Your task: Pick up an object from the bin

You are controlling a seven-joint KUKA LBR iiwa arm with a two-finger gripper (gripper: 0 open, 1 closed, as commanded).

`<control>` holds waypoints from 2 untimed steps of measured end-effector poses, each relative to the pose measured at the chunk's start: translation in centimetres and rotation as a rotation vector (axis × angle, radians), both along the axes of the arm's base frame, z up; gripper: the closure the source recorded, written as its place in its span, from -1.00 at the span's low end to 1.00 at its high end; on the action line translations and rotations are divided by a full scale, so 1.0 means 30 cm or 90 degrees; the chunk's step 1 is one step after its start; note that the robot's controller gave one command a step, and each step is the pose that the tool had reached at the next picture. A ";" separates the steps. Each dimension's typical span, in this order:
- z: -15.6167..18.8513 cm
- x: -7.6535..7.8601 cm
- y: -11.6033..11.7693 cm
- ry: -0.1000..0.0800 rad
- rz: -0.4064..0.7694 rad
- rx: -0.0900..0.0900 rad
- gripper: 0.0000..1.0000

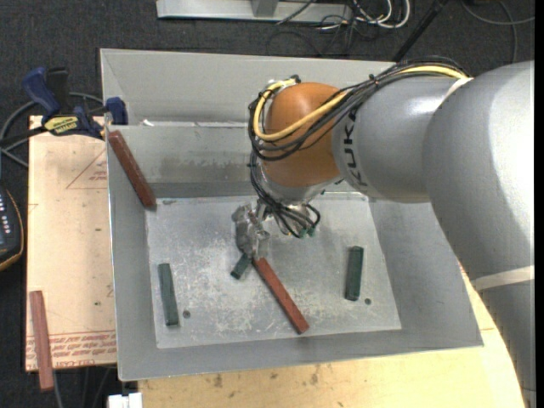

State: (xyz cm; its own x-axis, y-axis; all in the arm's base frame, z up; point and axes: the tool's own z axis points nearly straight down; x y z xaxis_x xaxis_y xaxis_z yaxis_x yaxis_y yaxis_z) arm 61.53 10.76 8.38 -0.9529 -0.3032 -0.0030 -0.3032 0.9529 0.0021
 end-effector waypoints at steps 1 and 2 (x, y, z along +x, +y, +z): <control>0.000 0.000 -0.001 0.000 0.000 0.000 -1.00; 0.005 0.002 -0.001 -0.002 0.000 0.000 1.00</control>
Offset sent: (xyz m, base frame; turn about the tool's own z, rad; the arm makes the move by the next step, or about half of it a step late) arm 0.0000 0.0000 0.0000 0.0000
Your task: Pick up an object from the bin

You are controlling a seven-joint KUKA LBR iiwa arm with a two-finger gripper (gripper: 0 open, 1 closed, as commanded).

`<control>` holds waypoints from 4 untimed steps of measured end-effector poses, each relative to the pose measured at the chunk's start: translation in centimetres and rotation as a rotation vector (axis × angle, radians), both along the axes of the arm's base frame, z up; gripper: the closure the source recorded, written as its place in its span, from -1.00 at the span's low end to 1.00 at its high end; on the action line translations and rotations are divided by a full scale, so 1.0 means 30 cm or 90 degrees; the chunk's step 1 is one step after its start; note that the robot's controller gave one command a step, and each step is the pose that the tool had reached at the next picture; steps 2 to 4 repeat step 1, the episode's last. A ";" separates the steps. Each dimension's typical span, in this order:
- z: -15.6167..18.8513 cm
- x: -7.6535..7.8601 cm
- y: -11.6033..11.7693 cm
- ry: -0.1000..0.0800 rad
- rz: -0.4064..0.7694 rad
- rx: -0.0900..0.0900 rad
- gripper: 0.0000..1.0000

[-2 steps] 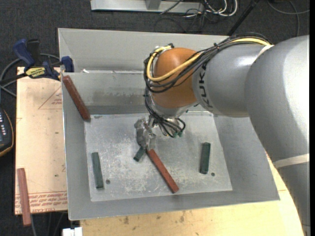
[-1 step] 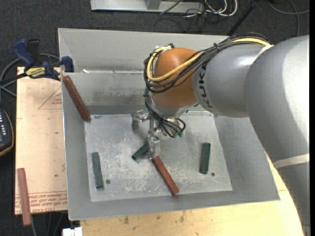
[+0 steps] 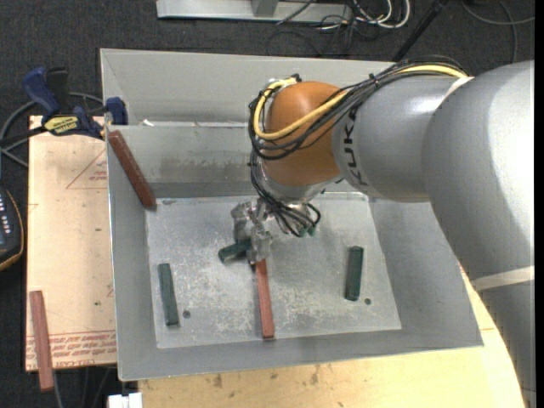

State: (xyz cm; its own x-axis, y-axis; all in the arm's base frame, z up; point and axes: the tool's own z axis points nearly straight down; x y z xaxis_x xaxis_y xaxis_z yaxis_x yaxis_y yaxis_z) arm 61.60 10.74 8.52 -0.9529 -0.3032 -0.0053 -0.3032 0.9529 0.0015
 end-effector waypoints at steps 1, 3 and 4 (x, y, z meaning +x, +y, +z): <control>0.451 -0.243 -0.022 -0.002 0.042 -0.001 1.00; 0.451 -0.243 -0.022 -0.002 0.042 -0.001 1.00; 0.451 -0.243 -0.022 -0.002 0.042 -0.001 1.00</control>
Offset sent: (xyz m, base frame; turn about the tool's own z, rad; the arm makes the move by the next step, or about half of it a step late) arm -0.0731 -0.0075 0.1307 -0.0678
